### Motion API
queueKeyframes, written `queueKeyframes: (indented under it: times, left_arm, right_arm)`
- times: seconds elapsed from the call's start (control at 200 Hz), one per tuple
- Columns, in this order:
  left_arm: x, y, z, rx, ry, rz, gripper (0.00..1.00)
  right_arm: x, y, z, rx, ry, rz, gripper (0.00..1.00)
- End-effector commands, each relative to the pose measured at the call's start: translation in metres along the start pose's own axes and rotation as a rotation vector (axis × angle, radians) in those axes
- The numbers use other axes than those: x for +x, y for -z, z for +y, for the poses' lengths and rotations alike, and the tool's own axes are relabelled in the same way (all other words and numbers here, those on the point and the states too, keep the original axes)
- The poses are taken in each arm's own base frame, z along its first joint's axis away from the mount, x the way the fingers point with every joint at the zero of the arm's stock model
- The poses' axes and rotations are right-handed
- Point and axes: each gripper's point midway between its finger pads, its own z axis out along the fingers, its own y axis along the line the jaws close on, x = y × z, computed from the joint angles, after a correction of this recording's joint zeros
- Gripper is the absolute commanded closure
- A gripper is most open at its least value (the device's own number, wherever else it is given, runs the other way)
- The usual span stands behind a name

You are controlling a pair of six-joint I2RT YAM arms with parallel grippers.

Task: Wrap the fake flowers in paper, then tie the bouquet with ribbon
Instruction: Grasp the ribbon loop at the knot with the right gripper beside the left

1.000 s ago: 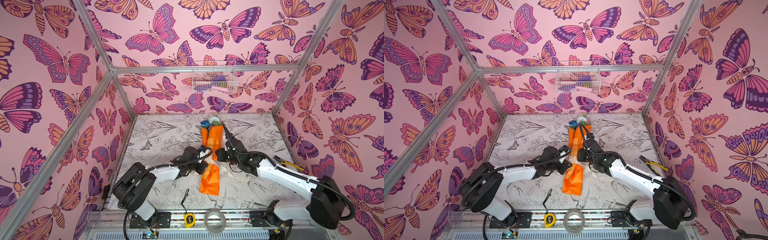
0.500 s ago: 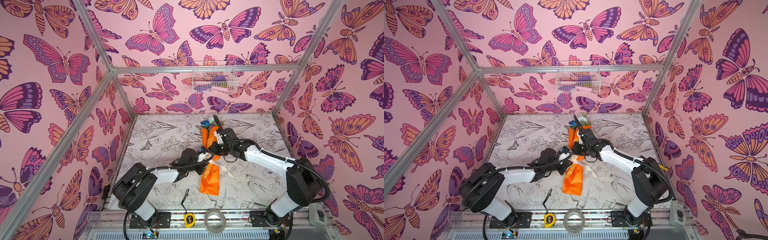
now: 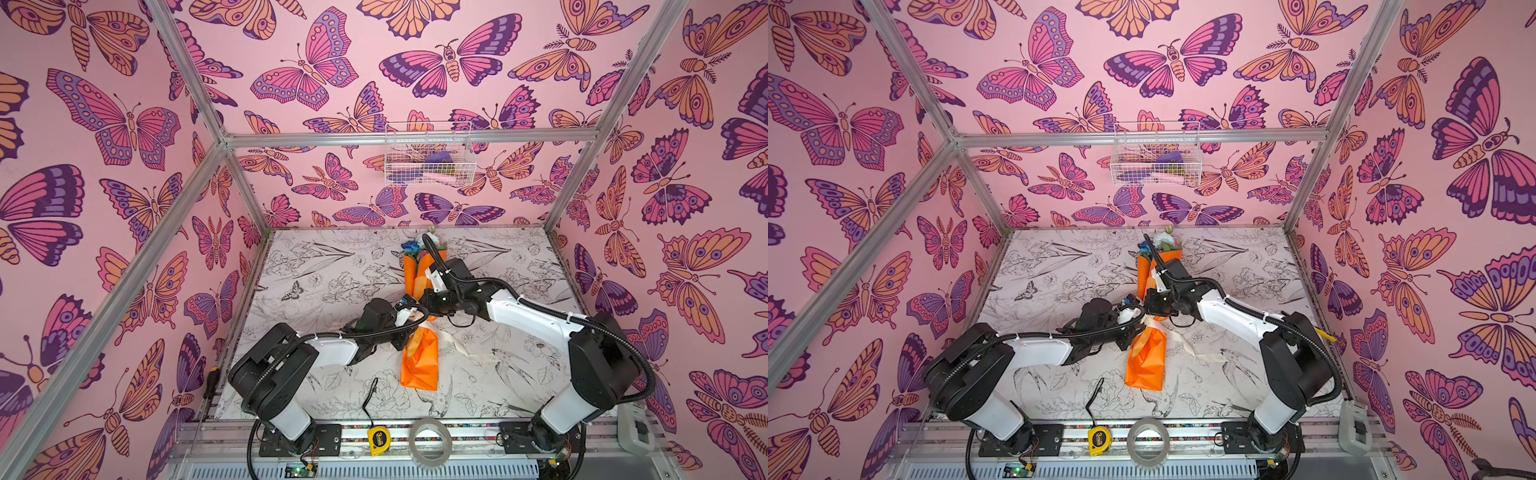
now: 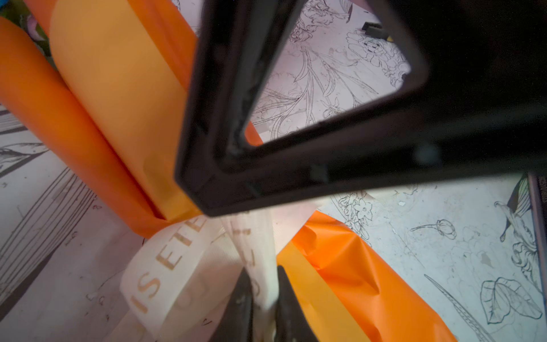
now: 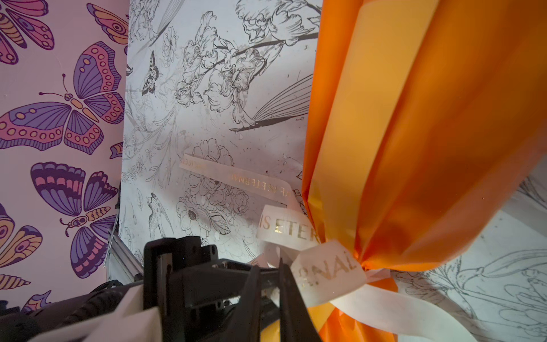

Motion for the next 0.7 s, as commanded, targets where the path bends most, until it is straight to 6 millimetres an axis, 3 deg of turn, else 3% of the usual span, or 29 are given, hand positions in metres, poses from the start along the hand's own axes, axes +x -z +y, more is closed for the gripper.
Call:
queueKeyframes:
  times: [0.0,0.055,0.35,0.696]
  left_arm:
    - [0.004,0.009,-0.002,-0.018,0.051,0.006,0.78]
    - [0.001,0.013,-0.001,-0.028,0.057,-0.002,0.7]
    - [-0.005,0.027,-0.004,-0.039,0.074,-0.023,0.63]
    - [0.001,0.017,-0.005,-0.007,0.11,0.001,0.77]
  right_arm:
    - [0.003,-0.005,-0.008,0.035,0.02,0.019,0.85]
    - [0.005,-0.008,-0.011,0.043,0.022,0.025,0.85]
    - [0.013,-0.017,-0.03,0.121,0.026,0.048,0.86]
    - [0.028,-0.008,-0.044,0.168,0.02,0.054,0.87]
